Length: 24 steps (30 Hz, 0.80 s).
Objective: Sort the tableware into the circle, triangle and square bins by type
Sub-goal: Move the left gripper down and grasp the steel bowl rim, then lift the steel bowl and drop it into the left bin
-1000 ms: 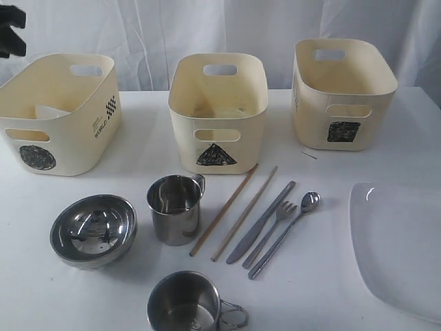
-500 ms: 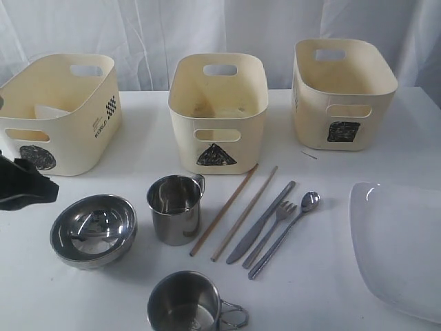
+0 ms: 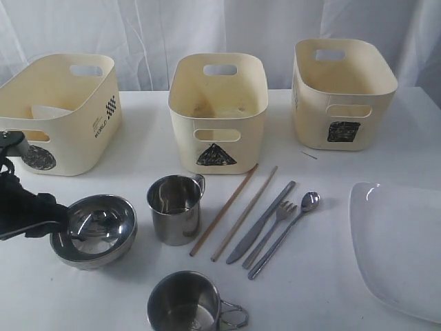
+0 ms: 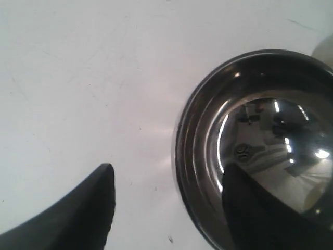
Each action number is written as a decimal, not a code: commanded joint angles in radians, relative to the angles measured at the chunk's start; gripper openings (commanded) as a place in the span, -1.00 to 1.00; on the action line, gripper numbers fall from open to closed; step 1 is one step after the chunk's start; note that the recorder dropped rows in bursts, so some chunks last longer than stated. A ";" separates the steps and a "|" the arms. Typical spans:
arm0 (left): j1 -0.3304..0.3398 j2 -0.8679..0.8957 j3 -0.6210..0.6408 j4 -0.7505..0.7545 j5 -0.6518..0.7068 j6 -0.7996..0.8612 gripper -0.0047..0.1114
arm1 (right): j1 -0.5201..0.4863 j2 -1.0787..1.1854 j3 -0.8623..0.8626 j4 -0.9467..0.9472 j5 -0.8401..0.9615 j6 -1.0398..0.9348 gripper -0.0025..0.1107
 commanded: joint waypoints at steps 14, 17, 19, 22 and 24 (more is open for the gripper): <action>-0.120 0.197 -0.008 -0.019 -0.167 0.007 -0.85 | 0.000 -0.007 0.005 -0.001 -0.002 0.005 -0.96; -0.116 0.158 -0.047 0.009 -0.112 0.037 -0.91 | 0.000 -0.007 0.005 -0.001 -0.002 0.005 -0.96; -0.116 0.109 -0.089 0.023 -0.055 0.037 -0.91 | 0.000 -0.007 0.005 -0.001 -0.002 0.005 -0.96; -0.113 0.025 -0.162 0.059 0.008 0.037 -0.91 | 0.000 -0.007 0.005 -0.001 -0.002 0.005 -0.96; -0.101 -0.023 -0.231 0.073 0.022 0.028 -0.91 | 0.000 -0.007 0.005 -0.001 -0.002 0.005 -0.96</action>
